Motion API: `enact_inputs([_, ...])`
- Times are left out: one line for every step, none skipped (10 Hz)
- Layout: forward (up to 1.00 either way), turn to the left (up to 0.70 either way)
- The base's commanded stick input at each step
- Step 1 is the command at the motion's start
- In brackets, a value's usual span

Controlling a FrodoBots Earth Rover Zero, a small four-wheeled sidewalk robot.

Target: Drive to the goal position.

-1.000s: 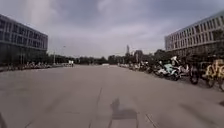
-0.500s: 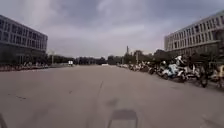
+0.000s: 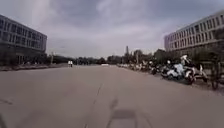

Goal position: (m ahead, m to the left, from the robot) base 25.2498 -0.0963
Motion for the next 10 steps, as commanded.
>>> enact_inputs([1.0, 0.11])
enact_inputs([1.0, 0.0])
enact_inputs([1.0, 0.0])
enact_inputs([1.0, 0.0])
enact_inputs([1.0, 0.0])
enact_inputs([1.0, 0.0])
enact_inputs([1.0, 0.0])
enact_inputs([1.0, 0.0])
enact_inputs([1.0, 0.0])
enact_inputs([1.0, 0.0])
